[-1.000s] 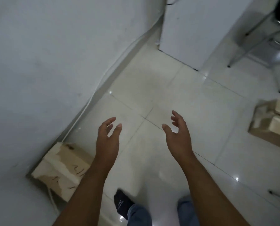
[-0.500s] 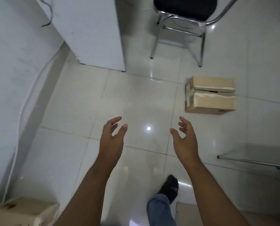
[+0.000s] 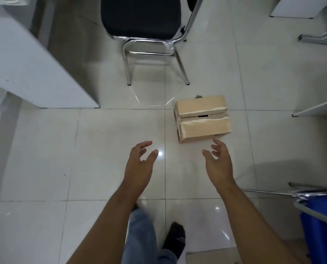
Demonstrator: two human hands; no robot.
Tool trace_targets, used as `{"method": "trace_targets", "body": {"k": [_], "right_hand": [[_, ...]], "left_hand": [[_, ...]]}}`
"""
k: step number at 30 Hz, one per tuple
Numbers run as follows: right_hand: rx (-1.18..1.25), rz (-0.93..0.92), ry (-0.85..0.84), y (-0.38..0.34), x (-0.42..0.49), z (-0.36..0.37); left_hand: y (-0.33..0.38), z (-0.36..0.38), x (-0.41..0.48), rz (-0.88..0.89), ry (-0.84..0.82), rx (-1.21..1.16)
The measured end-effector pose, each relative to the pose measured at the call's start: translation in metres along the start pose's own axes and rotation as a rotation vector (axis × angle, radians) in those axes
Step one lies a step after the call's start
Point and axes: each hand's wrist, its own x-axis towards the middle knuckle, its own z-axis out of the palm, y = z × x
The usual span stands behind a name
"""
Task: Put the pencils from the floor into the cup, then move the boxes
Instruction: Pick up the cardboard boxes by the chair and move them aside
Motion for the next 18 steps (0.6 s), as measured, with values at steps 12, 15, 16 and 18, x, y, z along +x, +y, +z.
{"method": "trace_targets", "body": {"k": [12, 15, 16, 18], "right_hand": [[-0.001, 0.155, 0.087, -0.006, 0.116, -0.004], [0.021, 0.181, 0.111, -0.015, 0.148, -0.005], [0.031, 0.185, 0.124, -0.018, 0.158, -0.005], [0.05, 0.188, 0.151, -0.02, 0.18, -0.006]], "left_hand": [[0.046, 0.074, 0.129, -0.027, -0.154, 0.159], [0.062, 0.077, 0.16, -0.016, -0.182, 0.231], [0.066, 0.078, 0.169, -0.017, -0.195, 0.247], [0.07, 0.084, 0.191, -0.015, -0.222, 0.277]]}}
